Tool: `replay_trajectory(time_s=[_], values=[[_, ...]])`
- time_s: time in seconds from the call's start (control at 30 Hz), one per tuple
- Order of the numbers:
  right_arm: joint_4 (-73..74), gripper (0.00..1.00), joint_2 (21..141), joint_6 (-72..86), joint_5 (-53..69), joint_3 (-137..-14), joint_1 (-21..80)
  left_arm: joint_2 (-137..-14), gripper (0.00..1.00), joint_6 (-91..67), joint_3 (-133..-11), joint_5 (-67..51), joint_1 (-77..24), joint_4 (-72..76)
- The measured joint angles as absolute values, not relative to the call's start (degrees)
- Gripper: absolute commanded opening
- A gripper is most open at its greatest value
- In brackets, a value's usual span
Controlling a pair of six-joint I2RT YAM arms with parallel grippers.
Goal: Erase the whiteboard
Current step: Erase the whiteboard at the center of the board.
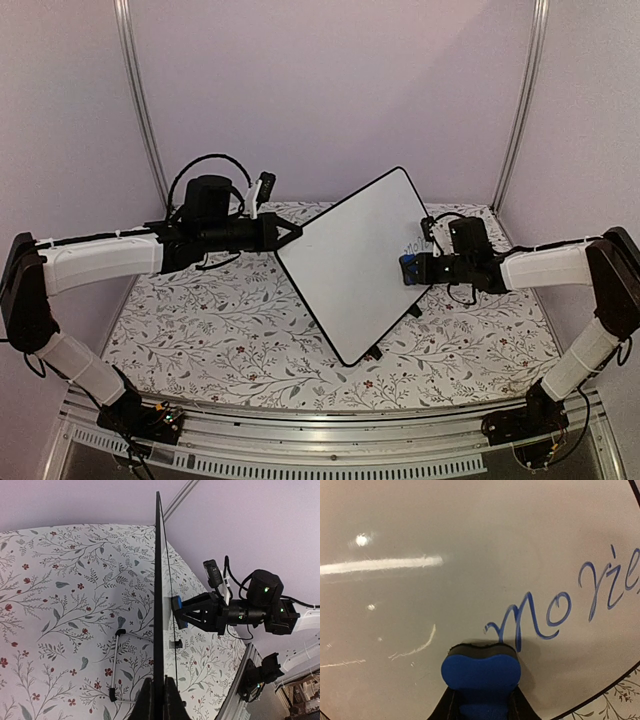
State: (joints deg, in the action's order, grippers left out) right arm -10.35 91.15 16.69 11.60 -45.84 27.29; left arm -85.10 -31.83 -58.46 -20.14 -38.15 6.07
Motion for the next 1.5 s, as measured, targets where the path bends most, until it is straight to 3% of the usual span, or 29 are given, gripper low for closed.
replay_trajectory(time_s=[0.3,0.67,1.1,1.5], values=[[-10.24,0.15,90.41,17.12,11.31,-43.81,26.50,-85.10,0.00,-31.94,-58.46,-20.16,-38.15,6.09],[-7.29,0.15,93.62,16.71,12.62,-53.08,24.18,-85.10,0.00,-31.81,-58.46,-20.34,-38.15,6.17],[-11.11,0.15,90.70,18.39,13.39,-40.62,23.92,-85.10,0.00,-31.97,-58.46,-20.18,-38.15,6.11],[-7.88,0.15,92.44,17.76,13.54,-52.95,23.18,-85.10,0.00,-31.70,-58.46,-20.53,-38.15,6.28]])
